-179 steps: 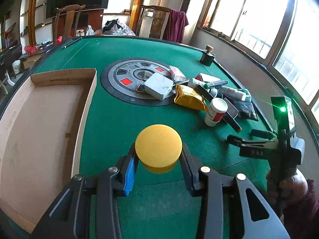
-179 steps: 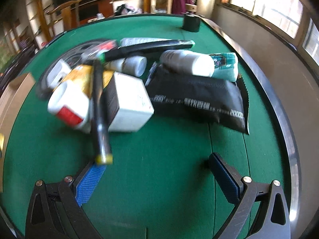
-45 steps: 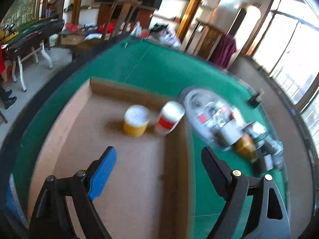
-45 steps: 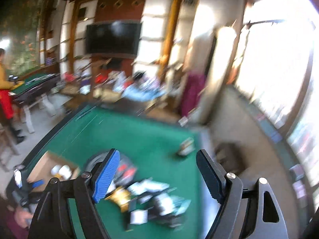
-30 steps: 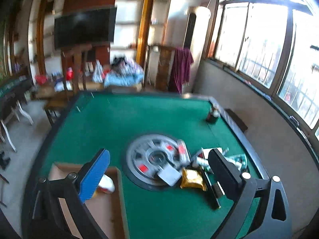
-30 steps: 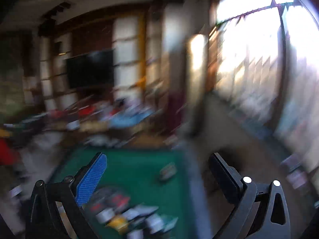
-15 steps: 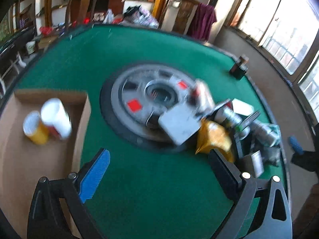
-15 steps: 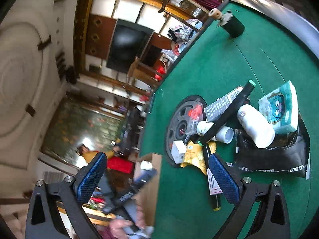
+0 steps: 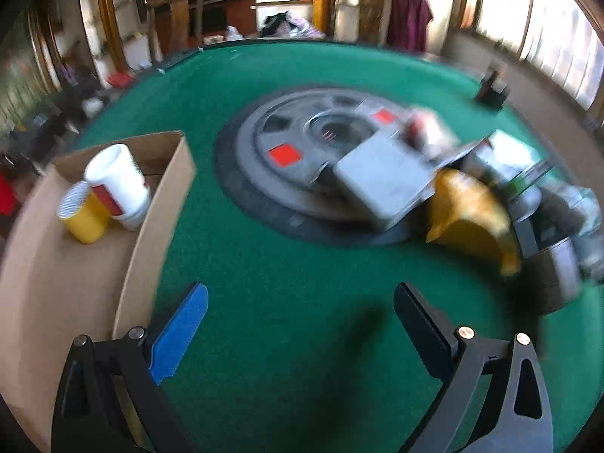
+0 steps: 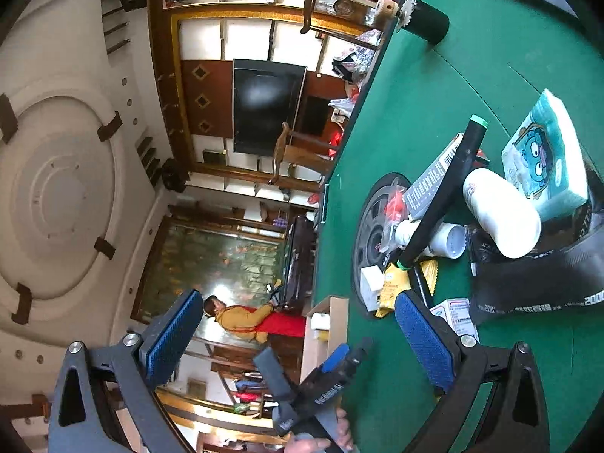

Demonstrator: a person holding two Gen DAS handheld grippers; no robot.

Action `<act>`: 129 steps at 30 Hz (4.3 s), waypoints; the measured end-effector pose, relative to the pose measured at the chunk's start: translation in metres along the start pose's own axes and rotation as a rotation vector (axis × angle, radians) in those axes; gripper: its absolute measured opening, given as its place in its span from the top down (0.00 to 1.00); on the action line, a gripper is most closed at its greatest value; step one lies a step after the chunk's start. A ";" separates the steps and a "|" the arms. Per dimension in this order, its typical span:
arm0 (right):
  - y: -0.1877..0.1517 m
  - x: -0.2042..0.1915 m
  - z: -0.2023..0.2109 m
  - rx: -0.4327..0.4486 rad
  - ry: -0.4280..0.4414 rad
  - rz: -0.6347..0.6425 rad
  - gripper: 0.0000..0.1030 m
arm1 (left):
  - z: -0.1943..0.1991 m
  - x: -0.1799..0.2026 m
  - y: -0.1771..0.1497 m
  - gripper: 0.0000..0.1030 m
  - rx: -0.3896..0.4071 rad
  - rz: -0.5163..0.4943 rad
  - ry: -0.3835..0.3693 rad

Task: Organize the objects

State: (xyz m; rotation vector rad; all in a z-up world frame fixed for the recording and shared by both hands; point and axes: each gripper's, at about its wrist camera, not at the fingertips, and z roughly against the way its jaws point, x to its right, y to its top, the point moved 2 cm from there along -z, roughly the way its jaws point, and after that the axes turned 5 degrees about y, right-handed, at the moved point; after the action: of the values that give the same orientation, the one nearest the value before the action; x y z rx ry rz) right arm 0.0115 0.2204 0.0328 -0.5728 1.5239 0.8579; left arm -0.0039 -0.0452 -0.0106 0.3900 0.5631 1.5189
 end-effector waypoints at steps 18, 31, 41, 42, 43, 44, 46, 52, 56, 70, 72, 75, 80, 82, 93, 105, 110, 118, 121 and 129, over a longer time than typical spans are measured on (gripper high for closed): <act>-0.041 -0.034 -0.021 0.063 -0.169 0.334 0.00 | -0.002 -0.001 -0.003 0.00 -0.004 0.003 0.001; -0.062 -0.026 -0.048 -0.064 -0.022 0.276 0.00 | -0.002 -0.001 -0.003 0.00 -0.005 0.004 0.001; -0.067 -0.038 -0.044 -0.007 -0.015 0.326 0.00 | -0.002 -0.001 -0.002 0.00 -0.005 0.003 0.001; -0.066 -0.038 -0.042 0.014 -0.031 0.332 0.00 | -0.002 -0.001 -0.003 0.00 -0.005 0.003 0.001; -0.066 -0.035 -0.039 0.048 -0.046 0.321 0.00 | -0.002 -0.001 -0.002 0.00 -0.005 0.003 0.001; -0.065 -0.033 -0.037 0.068 -0.050 0.303 0.00 | -0.002 -0.001 -0.002 0.00 -0.005 0.003 0.001; -0.060 -0.019 -0.030 0.096 -0.055 0.209 0.00 | -0.002 -0.001 -0.002 0.00 -0.005 0.003 0.001; -0.050 0.045 -0.008 0.118 0.071 -0.176 0.00 | -0.002 -0.001 -0.003 0.00 -0.005 0.003 0.001; -0.050 0.063 -0.010 0.117 0.029 -0.274 0.00 | -0.002 -0.002 -0.004 0.00 -0.005 0.003 0.000; -0.068 0.022 -0.046 -0.061 0.144 -0.088 0.02 | -0.001 -0.003 -0.003 0.00 -0.005 0.003 0.000; -0.071 0.038 -0.047 -0.065 0.234 -0.242 0.02 | -0.001 -0.002 -0.003 0.00 -0.005 0.003 0.000; -0.073 0.053 -0.054 -0.129 0.282 -0.358 0.01 | -0.001 -0.003 -0.004 0.00 -0.005 0.003 0.000; -0.076 0.054 -0.059 -0.153 0.321 -0.380 0.00 | -0.001 -0.002 -0.004 0.00 -0.005 0.002 0.000; -0.079 0.055 -0.063 -0.174 0.344 -0.404 0.00 | -0.001 -0.002 -0.003 0.00 -0.005 0.002 0.000; -0.090 0.061 -0.070 -0.236 0.395 -0.464 0.00 | -0.002 -0.002 -0.002 0.00 -0.005 0.002 0.000; -0.086 0.054 -0.055 -0.162 0.276 -0.330 0.00 | -0.002 -0.002 -0.002 0.00 -0.005 0.002 0.000; -0.073 0.071 -0.021 0.093 0.234 -0.378 0.00 | -0.002 -0.002 -0.002 0.00 -0.005 0.002 0.000; -0.070 0.069 -0.017 0.102 0.129 -0.327 0.00 | -0.002 -0.002 -0.002 0.00 -0.005 0.002 0.000; -0.068 0.065 -0.011 0.147 0.087 -0.269 0.00 | -0.002 -0.002 -0.002 0.00 -0.005 0.002 0.000; -0.079 0.042 -0.036 0.009 0.108 -0.164 0.00 | -0.002 -0.002 -0.003 0.00 -0.005 0.002 0.000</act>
State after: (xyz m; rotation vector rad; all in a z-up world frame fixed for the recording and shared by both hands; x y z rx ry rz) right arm 0.0445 0.1493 -0.0234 -0.7366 1.5538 0.7031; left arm -0.0023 -0.0475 -0.0133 0.3868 0.5591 1.5219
